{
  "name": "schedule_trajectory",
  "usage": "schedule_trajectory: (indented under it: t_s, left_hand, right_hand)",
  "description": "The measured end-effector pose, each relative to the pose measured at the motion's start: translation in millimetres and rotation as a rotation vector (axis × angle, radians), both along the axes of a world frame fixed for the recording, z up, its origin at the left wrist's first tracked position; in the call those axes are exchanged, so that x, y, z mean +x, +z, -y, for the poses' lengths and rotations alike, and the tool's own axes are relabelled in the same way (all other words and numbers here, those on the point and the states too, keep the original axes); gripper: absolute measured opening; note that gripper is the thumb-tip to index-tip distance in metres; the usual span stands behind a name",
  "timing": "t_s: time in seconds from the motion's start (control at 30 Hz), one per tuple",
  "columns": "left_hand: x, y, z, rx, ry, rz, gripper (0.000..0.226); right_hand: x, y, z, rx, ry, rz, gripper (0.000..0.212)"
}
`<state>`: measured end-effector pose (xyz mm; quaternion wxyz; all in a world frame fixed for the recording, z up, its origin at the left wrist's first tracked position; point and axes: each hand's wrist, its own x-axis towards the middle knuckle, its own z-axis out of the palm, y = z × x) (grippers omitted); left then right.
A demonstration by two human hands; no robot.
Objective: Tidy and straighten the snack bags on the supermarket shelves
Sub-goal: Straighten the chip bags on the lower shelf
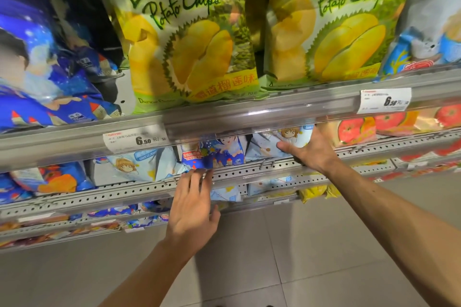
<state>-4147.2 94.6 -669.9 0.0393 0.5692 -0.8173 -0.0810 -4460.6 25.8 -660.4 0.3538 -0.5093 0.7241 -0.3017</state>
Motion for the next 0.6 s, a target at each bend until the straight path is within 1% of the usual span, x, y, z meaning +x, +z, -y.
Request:
schedule_trajectory:
  t_s: [0.07, 0.17, 0.23, 0.33, 0.4, 0.43, 0.5, 0.6]
  left_hand:
    - [-1, 2, 0, 0.007, 0.007, 0.000, 0.082]
    - [-1, 6, 1, 0.027, 0.000, -0.029, 0.082]
    - [1, 9, 2, 0.063, -0.007, -0.068, 0.083]
    - [7, 15, -1, 0.121, -0.004, -0.151, 0.080]
    - [14, 23, -9, 0.120, 0.015, -0.221, 0.072]
    - [20, 26, -14, 0.115, 0.045, -0.272, 0.066]
    - [35, 32, -25, 0.098, 0.147, -0.385, 0.051]
    - [68, 37, -34, 0.052, 0.378, -0.537, 0.033]
  right_hand:
    - [1, 0, -4, -0.013, 0.004, 0.006, 0.077]
    - [11, 4, -20, -0.109, -0.056, -0.020, 0.065]
    - [21, 5, -35, -0.165, -0.122, -0.009, 0.061]
    - [38, 1, -62, -0.291, -0.255, -0.116, 0.064]
    - [54, 3, -75, -0.380, -0.336, -0.151, 0.059]
    - [64, 4, -79, -0.396, -0.337, -0.140, 0.055]
    - [87, 3, -81, -0.387, -0.266, -0.070, 0.048]
    - [121, 2, -72, -0.377, -0.166, 0.018, 0.048]
